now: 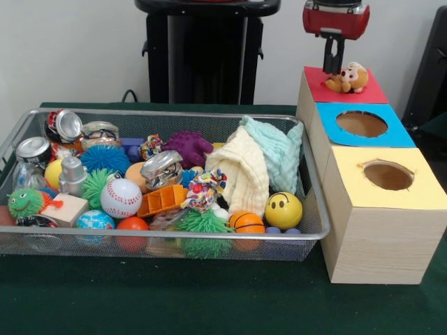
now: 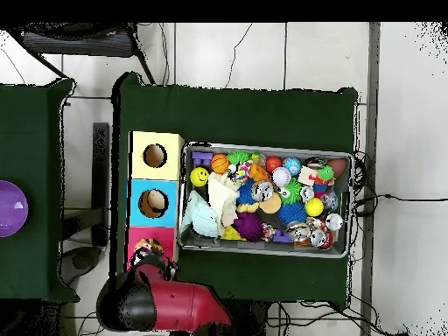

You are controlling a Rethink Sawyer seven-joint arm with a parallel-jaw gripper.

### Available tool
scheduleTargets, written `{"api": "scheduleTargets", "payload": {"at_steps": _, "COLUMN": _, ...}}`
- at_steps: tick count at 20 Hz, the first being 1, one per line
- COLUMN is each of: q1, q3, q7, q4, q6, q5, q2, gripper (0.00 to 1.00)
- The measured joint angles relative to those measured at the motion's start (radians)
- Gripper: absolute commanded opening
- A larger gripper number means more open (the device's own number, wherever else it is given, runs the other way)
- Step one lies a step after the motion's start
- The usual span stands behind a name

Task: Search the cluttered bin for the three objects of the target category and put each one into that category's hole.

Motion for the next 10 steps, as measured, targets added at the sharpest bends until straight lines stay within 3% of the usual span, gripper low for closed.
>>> {"api": "scheduleTargets", "payload": {"at_steps": 10, "q1": 0.133, "q3": -0.087, "q7": 0.000, "q4": -0.046, "q6": 0.060, "q5": 0.039, "q2": -0.029, "gripper": 0.00}}
